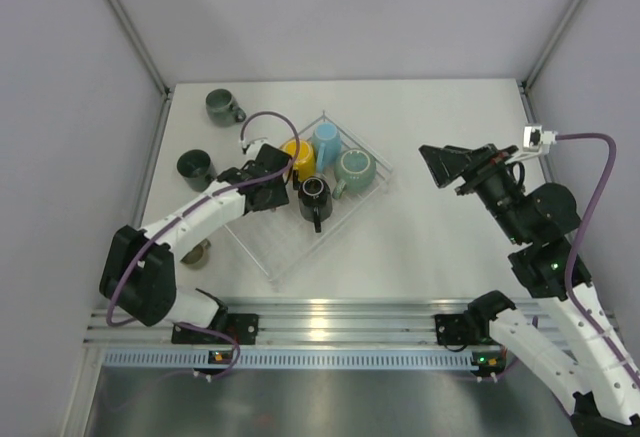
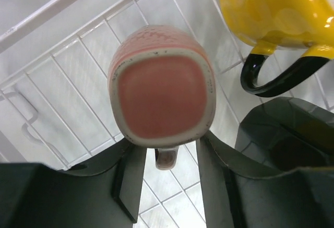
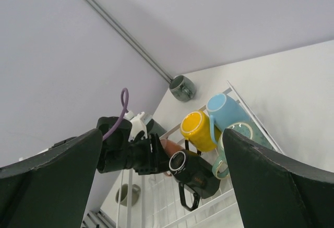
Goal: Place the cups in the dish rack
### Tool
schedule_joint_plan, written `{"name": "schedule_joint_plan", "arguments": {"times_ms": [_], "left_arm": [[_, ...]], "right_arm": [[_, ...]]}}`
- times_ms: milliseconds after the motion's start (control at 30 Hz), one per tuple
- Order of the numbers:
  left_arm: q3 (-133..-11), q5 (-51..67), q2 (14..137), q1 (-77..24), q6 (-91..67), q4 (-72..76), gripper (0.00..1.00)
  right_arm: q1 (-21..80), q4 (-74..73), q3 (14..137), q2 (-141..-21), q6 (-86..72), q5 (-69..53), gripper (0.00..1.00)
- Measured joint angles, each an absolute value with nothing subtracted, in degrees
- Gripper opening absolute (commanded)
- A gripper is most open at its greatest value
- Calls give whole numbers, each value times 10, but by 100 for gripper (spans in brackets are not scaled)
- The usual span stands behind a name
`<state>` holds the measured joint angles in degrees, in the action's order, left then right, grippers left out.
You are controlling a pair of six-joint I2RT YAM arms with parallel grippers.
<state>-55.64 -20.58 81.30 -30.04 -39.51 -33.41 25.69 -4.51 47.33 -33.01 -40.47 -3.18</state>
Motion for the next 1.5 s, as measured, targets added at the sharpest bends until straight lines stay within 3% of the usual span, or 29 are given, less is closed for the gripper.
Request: {"name": "schedule_joint_plan", "arguments": {"times_ms": [867,1100,1500], "left_arm": [[-738,-216,714,-291,-365,-366,53],[-825,-235,785,-192,-337,-403,52],[-828,-184,832,32,-317,-454,54]], "right_arm": [[257,-110,542,-402,-379,-20,97],[257,-122,554,-407,-346,-22,99],[266,-133,560,-394,-291,-26,99]]}}
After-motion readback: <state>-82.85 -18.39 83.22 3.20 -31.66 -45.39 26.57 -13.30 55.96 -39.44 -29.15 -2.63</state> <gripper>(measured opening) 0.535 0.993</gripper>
